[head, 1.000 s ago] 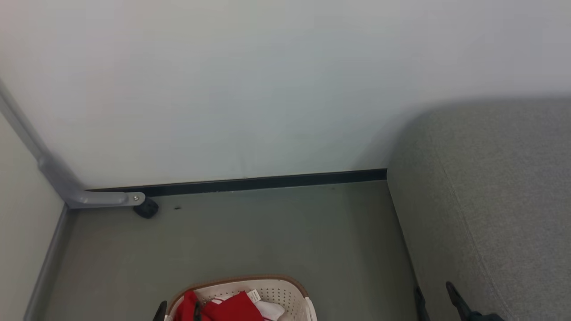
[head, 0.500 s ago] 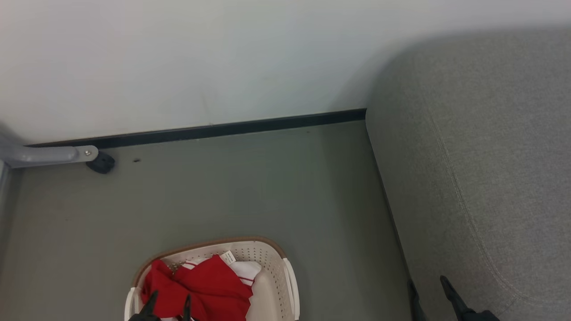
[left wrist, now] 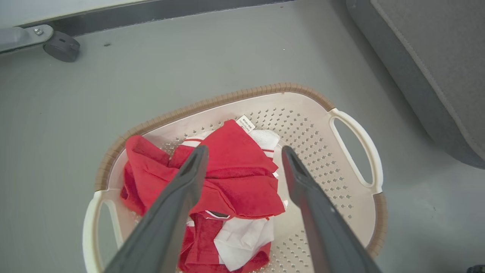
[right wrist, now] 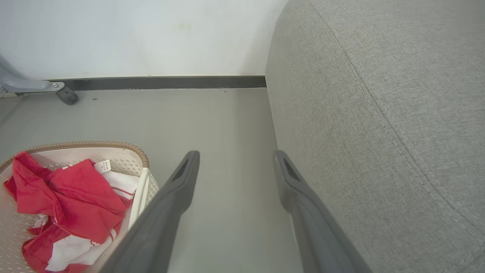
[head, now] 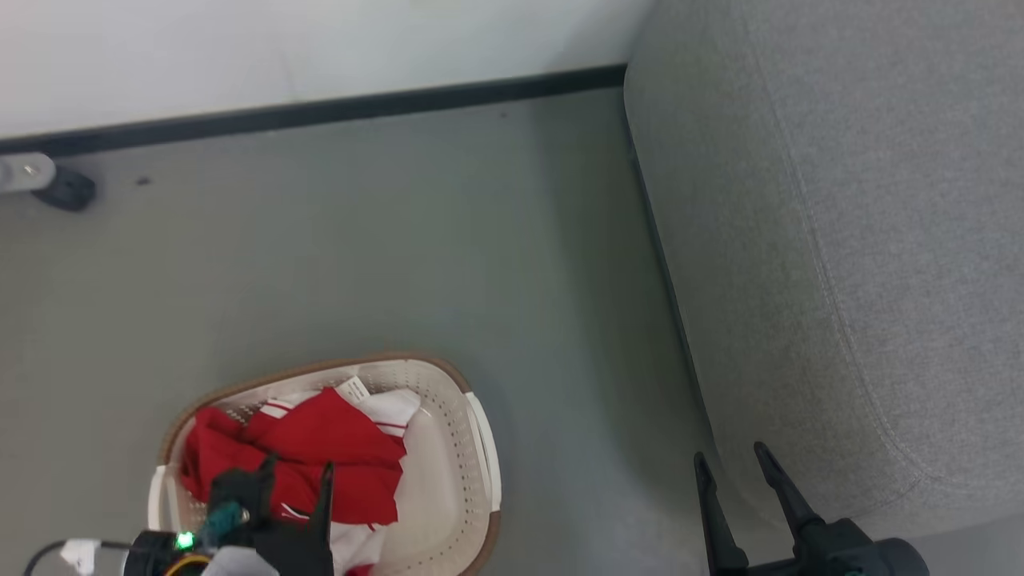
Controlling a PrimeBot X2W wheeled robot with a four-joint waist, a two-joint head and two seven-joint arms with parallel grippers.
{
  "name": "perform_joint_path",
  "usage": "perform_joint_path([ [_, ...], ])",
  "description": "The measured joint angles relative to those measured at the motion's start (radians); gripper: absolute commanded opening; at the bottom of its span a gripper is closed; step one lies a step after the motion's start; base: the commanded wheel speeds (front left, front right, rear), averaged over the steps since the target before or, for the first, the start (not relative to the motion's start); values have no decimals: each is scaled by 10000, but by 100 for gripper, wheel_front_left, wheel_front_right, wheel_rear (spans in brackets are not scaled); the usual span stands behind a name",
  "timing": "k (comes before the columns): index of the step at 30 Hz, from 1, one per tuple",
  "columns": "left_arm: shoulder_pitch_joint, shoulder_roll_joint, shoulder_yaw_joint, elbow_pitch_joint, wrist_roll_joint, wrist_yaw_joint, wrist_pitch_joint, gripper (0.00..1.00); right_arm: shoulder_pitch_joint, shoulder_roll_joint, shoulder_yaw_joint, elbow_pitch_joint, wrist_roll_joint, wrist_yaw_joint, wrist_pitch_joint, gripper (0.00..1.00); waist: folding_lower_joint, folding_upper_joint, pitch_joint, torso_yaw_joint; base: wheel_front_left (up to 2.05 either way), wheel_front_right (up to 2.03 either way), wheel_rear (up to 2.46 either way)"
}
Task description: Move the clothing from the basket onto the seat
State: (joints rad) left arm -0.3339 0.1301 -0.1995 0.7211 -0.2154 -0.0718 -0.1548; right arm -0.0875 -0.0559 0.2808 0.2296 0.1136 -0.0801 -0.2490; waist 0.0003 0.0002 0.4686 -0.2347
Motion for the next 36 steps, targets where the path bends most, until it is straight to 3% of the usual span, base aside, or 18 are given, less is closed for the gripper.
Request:
perform_joint_path([
  [9, -1336, 121, 382, 1135, -395, -69, 1062, 100, -590, 54, 464, -299, -86, -4, -2, 100, 1, 0, 1233, -227, 0, 0, 0],
  [18, -2690, 301, 892, 2278, -713, 571, 2134, 100, -1086, 75, 704, -487, -69, -92, -2, 100, 0, 1, 2553, -416, 0, 0, 0],
  [24, -2987, 295, 1229, 3055, -899, 1078, 2589, 100, -1169, 92, 1427, -418, 184, -171, -2, 100, -1, 0, 3125, -556, 0, 0, 0],
  [36, -3885, 111, 1250, 3568, -984, 1175, 2692, 100, -1301, 98, 2165, -593, 794, -355, -4, 100, -3, -1, 3553, -855, 0, 0, 0],
])
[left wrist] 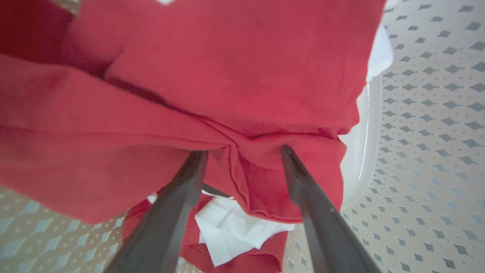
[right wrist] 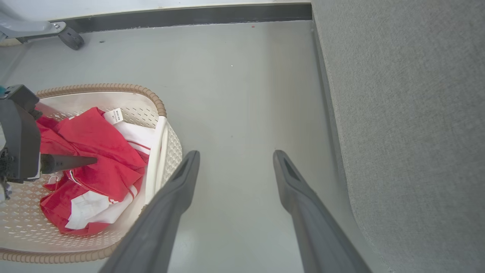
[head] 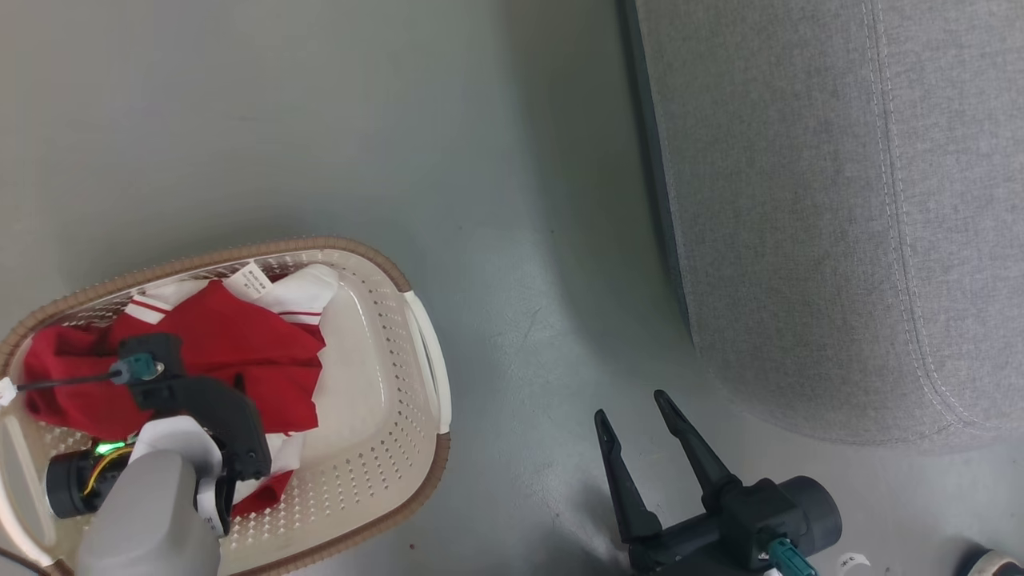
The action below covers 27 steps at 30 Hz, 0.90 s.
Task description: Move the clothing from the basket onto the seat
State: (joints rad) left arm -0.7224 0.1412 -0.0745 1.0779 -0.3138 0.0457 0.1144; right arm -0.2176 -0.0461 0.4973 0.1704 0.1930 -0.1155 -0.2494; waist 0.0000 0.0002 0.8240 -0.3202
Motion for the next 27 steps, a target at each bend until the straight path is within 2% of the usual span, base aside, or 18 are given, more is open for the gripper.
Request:
perform_joint_path([
  [9, -835, -293, 224, 119, -111, 165, -58, 100, -23, 0, 79, -8, 19, -79, 0, 100, 0, 0, 463, -103, 0, 0, 0],
  [22, -1279, -355, 472, 616, -403, 337, -594, 100, -46, 2, 71, 35, 94, -90, 0, 100, 0, -2, 770, -45, 0, 0, 0],
  [23, -1334, -362, 483, 683, -418, 337, -602, 97, -34, 2, 36, 35, 94, -90, 0, 100, 0, -2, 785, -41, 0, 0, 0],
  [24, -1368, -364, 491, 738, -431, 343, -602, 80, -28, 2, 12, 35, 92, -90, 0, 100, 1, -2, 799, -37, 0, 0, 0],
  [25, -1395, -366, 485, 792, -431, 347, -604, 68, -28, 2, -12, 27, 92, -90, 0, 100, 0, -2, 812, -34, 0, 0, 0],
  [26, -1419, -366, 472, 836, -430, 349, -604, 78, -26, 2, -36, 13, 92, -90, 0, 100, 0, -2, 826, -32, 0, 0, 0],
  [27, -1458, -366, 460, 894, -430, 370, -604, 95, -20, 2, -54, -10, 92, -90, 0, 100, 0, -2, 839, -29, 0, 0, 0],
])
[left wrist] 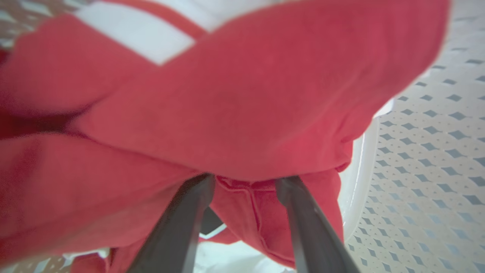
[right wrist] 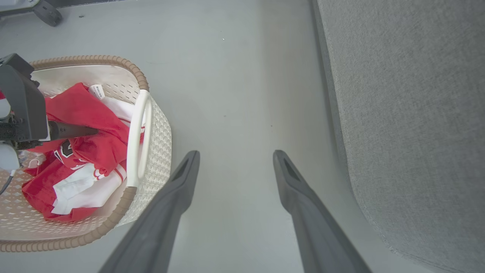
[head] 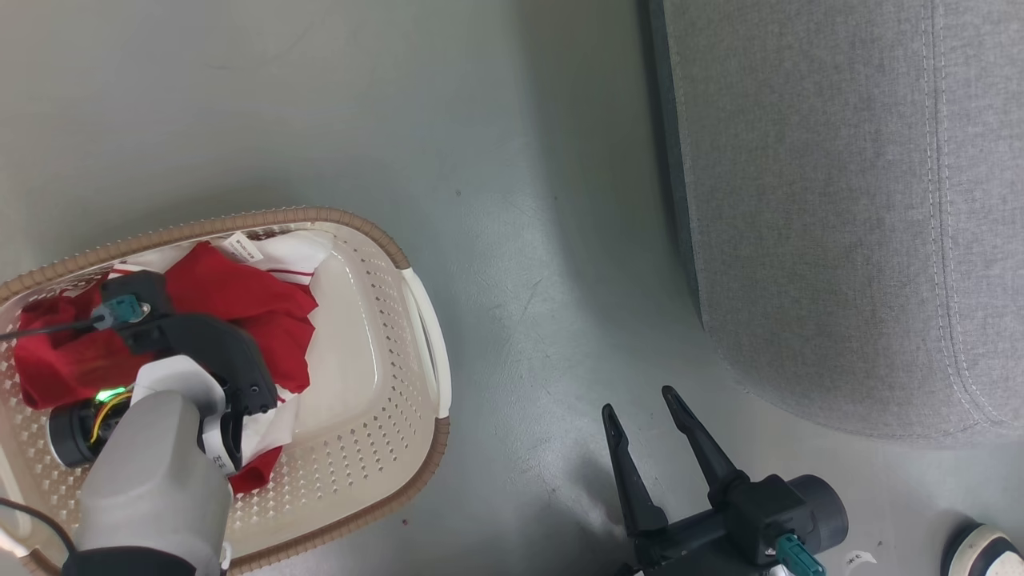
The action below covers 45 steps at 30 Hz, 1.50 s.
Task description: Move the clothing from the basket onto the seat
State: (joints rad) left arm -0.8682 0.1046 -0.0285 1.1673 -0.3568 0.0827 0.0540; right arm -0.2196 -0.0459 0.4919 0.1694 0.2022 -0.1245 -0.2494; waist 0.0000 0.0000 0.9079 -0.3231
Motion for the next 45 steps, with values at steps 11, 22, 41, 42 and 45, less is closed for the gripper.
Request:
perform_joint_path([
  [11, -497, -4, -201, 587, 153, 151, 77, 100, 107, 0, -105, -274, -104, 0, 0, 100, 0, 0, 169, 56, 0, 0, 0],
  [22, -686, -2, -364, 834, 401, 184, 326, 0, 116, 0, -188, -441, -180, 0, 0, 100, 0, 0, 291, 128, 0, 0, 0],
  [41, -272, 364, -169, 957, 322, -134, -123, 0, -868, 2, 69, -362, -67, 0, 0, 100, 0, 0, -161, 0, 0, 0, 0],
  [42, -208, 311, -182, 968, 322, -142, -163, 0, -933, -2, 17, -286, -63, 0, 0, 100, 0, 0, -236, -6, 0, 0, 0],
  [45, 8, 88, -230, 999, 322, -313, -324, 0, -1049, -8, -82, -44, -58, 0, 0, 100, 0, 0, -505, 4, 0, 0, 0],
])
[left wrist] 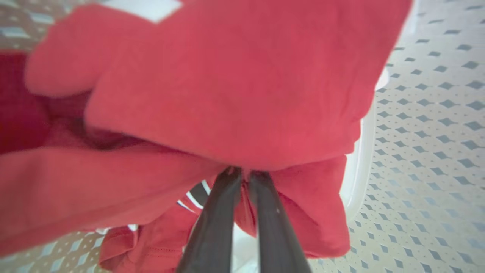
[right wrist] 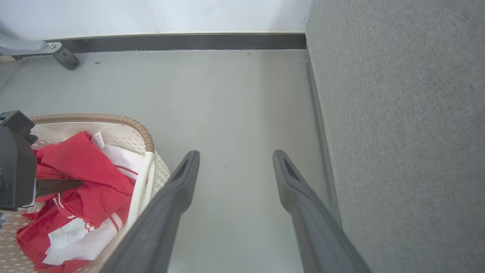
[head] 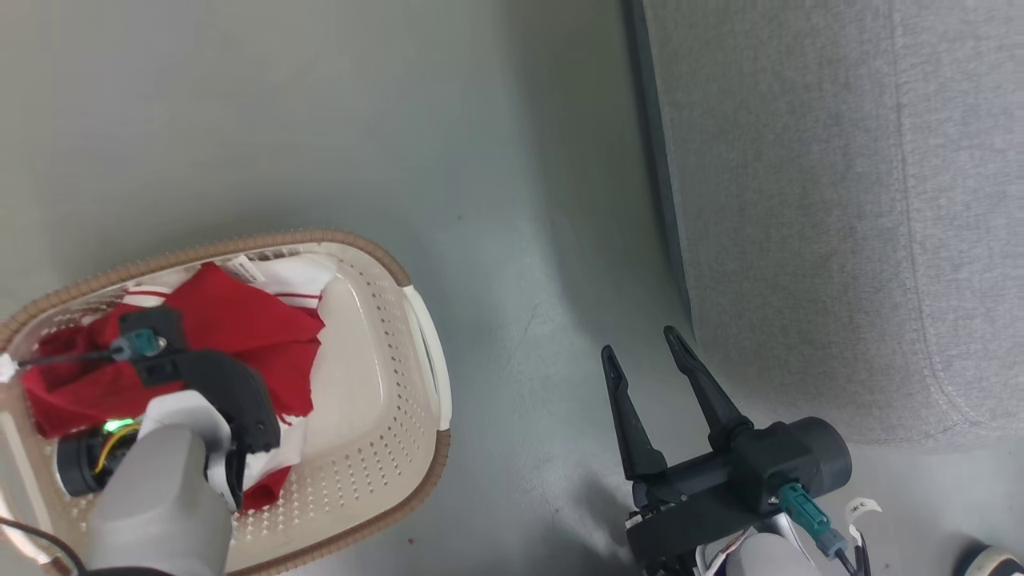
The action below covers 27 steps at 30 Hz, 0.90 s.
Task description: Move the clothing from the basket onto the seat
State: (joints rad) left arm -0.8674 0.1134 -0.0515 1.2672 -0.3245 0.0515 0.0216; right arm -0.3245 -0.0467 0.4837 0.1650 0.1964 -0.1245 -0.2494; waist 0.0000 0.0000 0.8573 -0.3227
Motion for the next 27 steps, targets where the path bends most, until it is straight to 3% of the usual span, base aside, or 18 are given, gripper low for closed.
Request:
perform_joint_path([
  [27, 1828, -602, -1289, -121, 556, -1233, -2523, 0, -293, -38, -859, 2136, -36, 2, 0, 100, -2, -1, -3670, 798, 0, 0, 0],
])
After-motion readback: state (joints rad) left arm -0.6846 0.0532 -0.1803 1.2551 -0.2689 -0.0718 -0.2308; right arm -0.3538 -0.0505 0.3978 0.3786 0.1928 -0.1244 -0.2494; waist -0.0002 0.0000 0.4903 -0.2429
